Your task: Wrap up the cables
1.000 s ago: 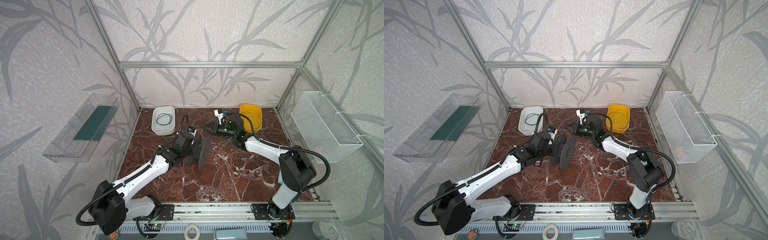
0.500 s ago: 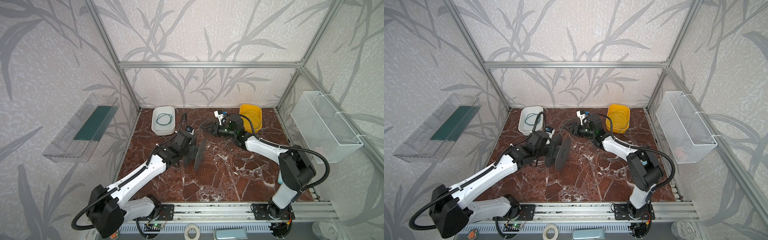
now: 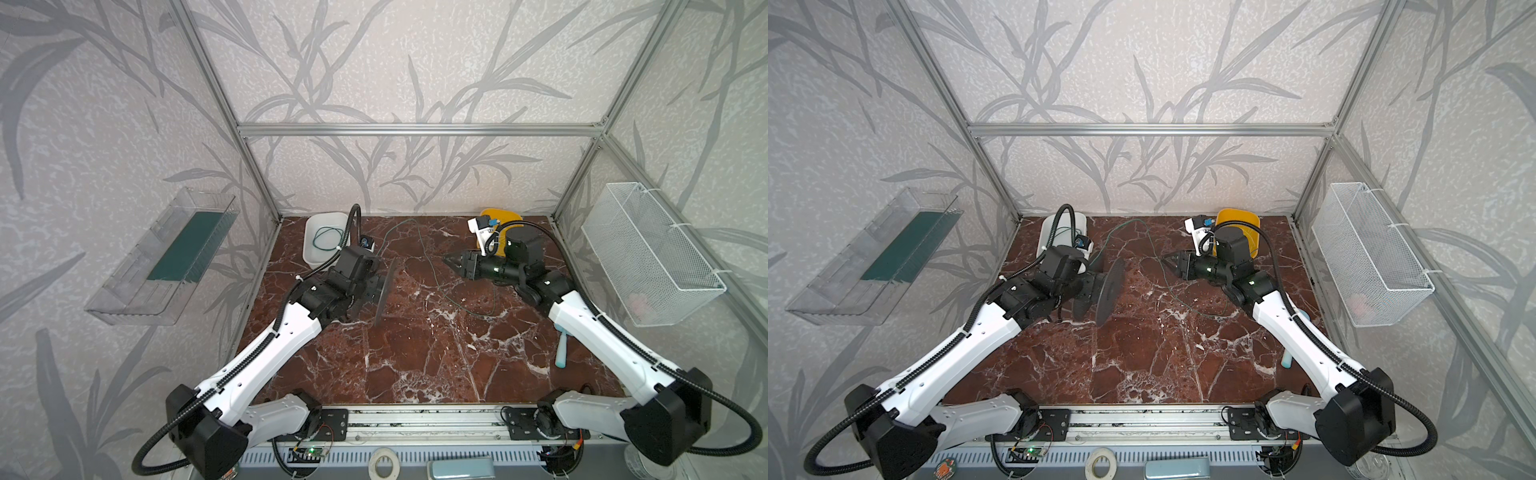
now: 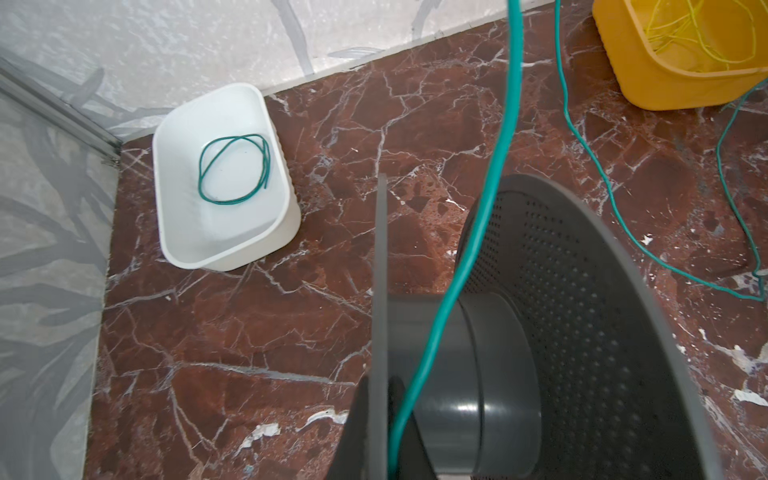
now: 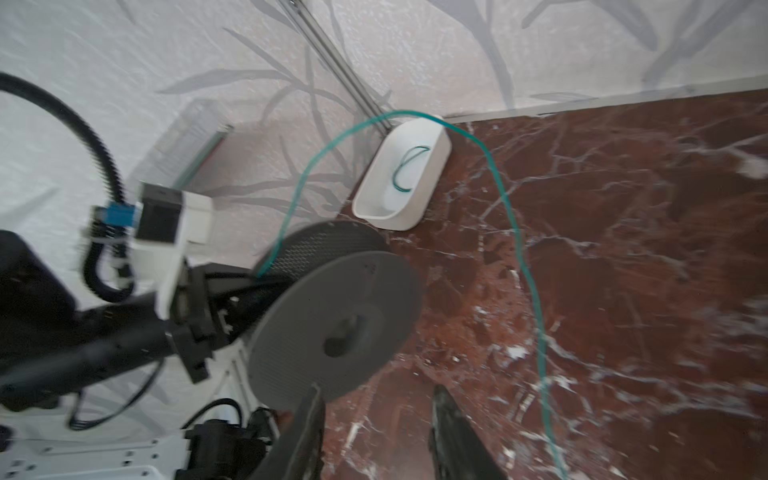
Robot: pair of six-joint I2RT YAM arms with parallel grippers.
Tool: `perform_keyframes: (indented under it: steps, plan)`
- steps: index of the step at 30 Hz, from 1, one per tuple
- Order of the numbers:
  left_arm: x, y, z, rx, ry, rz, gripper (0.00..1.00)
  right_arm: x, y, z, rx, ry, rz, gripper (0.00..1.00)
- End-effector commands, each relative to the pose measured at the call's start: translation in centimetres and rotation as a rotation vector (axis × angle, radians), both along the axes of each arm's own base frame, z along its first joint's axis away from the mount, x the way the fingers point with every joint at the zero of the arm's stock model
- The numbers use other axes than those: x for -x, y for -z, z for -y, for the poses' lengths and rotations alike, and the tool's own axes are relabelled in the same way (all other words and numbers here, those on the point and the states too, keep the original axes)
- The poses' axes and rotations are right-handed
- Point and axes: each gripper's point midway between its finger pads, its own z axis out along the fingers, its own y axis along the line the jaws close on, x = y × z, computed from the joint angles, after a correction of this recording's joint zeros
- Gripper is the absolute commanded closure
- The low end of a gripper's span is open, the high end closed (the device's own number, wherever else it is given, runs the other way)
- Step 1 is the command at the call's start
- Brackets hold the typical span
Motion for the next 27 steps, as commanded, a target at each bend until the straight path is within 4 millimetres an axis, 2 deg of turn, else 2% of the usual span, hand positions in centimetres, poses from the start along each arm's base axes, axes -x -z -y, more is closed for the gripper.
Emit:
perform_keyframes:
  steps: [1, 4, 8, 12, 14, 18, 21, 25, 27]
  plan:
    - [-0.1, -3.2, -1.3, 0.03, -0.029, 0.072, 1.0, -0.2, 7.2, 3.8, 0.376, 0.034, -0.013, 0.5]
    - [-0.2, -3.3, -1.5, 0.056, -0.03, 0.068, 1.0, 0.3, 10.0, 2.9, 0.446, -0.074, -0.009, 0.41]
    - [-0.2, -3.1, -1.3, 0.084, -0.024, 0.059, 1.0, 1.2, 13.9, 1.5, 0.568, -0.177, -0.06, 0.37]
    - [-0.1, -2.9, -1.3, 0.108, -0.023, 0.055, 1.0, 2.1, 16.5, 0.2, 0.537, -0.258, -0.102, 0.36]
    - [0.0, -2.7, -1.4, 0.118, -0.026, 0.056, 1.0, 2.8, 17.1, -0.8, 0.492, -0.303, -0.121, 0.36]
    - [0.1, -2.4, -1.8, 0.114, -0.037, 0.053, 1.0, 3.8, 17.1, -1.5, 0.439, -0.32, -0.107, 0.38]
    - [0.3, -2.3, -1.8, 0.119, -0.027, 0.049, 1.0, 4.0, 15.8, -1.4, 0.409, -0.297, -0.069, 0.4]
    - [0.4, -2.2, -1.8, 0.126, -0.021, 0.037, 1.0, 5.6, 13.4, -2.0, 0.316, -0.338, -0.03, 0.39]
    - [0.5, -1.9, -1.7, 0.125, -0.017, 0.021, 1.0, 6.4, 13.0, -2.3, 0.299, -0.354, -0.017, 0.38]
